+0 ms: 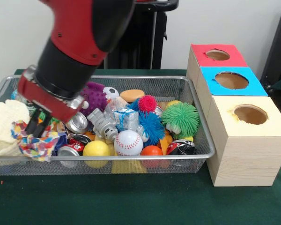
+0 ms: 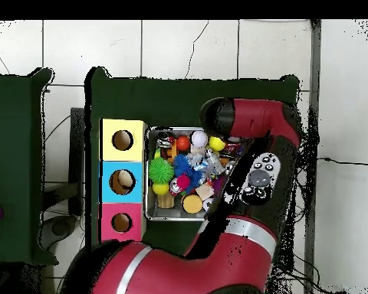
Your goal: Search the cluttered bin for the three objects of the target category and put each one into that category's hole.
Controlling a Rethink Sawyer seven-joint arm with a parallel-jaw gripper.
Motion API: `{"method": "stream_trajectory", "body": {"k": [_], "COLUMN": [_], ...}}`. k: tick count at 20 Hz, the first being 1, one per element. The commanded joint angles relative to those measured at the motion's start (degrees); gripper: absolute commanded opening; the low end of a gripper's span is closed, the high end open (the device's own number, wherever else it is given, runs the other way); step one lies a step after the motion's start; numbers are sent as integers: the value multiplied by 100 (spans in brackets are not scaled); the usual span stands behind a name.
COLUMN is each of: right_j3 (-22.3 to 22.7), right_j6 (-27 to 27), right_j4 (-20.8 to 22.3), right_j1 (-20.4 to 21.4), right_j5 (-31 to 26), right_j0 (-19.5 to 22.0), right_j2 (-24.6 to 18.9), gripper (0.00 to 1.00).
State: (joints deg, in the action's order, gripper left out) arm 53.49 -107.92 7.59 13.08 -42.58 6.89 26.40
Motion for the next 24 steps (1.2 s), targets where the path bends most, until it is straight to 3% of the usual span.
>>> {"method": "stream_trajectory", "body": {"k": [1,12,20,24], "right_j3": [-109,5,-126,-58], "right_j6": [-1023,-636,-460,-542], "right_j4": [281,153,43,-219], "right_j1": [-323,-136,-97,-8], "right_j5": [-477,-564,-986,-1331], "right_j0": [-301,-367,-428,-416], "right_j2": [306,594,748,574], "gripper": [0,0,0,0]}}
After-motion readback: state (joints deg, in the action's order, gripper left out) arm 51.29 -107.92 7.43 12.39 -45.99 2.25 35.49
